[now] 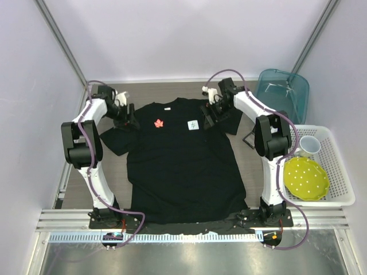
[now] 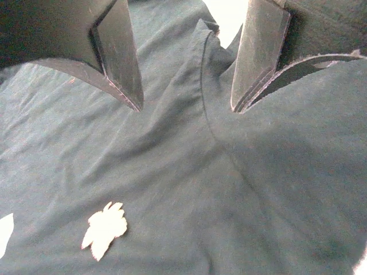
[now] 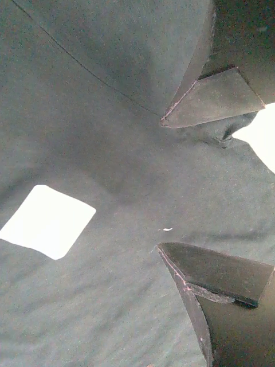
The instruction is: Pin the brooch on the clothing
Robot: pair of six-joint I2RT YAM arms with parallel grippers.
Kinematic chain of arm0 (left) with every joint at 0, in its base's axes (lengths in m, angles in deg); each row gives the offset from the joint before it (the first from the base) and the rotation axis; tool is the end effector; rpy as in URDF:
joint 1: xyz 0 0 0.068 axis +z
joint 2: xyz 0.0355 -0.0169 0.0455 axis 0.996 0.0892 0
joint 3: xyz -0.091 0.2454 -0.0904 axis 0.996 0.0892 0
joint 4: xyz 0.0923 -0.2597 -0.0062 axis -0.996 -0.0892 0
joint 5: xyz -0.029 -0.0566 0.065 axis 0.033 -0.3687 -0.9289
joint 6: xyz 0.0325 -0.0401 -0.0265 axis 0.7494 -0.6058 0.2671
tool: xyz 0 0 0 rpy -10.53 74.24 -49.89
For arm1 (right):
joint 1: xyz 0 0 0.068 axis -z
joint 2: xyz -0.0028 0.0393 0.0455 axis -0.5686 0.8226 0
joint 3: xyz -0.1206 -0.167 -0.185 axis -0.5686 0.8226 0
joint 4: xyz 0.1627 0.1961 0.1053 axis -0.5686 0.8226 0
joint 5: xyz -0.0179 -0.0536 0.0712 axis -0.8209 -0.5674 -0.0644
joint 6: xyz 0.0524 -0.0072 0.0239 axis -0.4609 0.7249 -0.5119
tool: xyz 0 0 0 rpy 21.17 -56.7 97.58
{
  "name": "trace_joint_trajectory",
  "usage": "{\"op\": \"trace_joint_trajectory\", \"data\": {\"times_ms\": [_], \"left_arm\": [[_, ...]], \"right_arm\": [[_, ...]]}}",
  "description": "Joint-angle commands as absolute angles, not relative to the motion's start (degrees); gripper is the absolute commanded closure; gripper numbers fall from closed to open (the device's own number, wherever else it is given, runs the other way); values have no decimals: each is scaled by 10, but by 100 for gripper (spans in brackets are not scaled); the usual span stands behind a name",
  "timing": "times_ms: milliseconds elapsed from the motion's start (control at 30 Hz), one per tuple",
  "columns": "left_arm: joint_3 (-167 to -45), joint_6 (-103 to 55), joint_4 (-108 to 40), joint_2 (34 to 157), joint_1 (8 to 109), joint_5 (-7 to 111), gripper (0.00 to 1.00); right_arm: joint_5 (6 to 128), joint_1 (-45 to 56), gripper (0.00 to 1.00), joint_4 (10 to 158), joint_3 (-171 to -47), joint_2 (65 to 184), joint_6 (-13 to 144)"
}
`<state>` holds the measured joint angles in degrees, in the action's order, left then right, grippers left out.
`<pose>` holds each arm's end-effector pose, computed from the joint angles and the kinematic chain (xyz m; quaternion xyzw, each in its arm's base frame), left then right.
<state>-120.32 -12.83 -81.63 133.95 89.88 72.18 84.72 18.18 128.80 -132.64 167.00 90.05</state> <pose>0.4196 0.0168 0.1831 -0.0098 0.9601 -0.2367 0.1485 0.4444 0.1501 0.1815 -0.3197 0.9056 0.2160 0.1761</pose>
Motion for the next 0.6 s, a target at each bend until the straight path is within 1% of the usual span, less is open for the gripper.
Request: {"op": "trace_joint_trajectory", "data": {"times_ms": [0, 33, 100, 133, 267, 367, 467, 500, 567], "left_arm": [[-1266, -196, -768, 1298, 897, 746, 34], [-1267, -247, -732, 1300, 897, 750, 34], [-1256, -298, -682, 1303, 895, 762, 37], [-1253, -347, -638, 1305, 894, 757, 38], [-1276, -446, -588, 1352, 880, 735, 46], [-1291, -510, -558, 1375, 866, 692, 51], [-1309, -534, -546, 1400, 854, 631, 55], [-1311, -538, -543, 1408, 834, 617, 56], [-1310, -549, -537, 1417, 821, 590, 62]], "right_arm": [[853, 179, 14, 1244, -1422, 1660, 843], [857, 179, 13, 1231, -1431, 1666, 799], [881, 178, 11, 1189, -1444, 1674, 749], [874, 177, 11, 1168, -1444, 1679, 684], [874, 175, 11, 1095, -1453, 1708, 573], [871, 173, 14, 1041, -1456, 1728, 516], [864, 171, 19, 987, -1456, 1748, 482], [862, 169, 22, 977, -1459, 1754, 476], [854, 167, 27, 966, -1473, 1768, 466]]}}
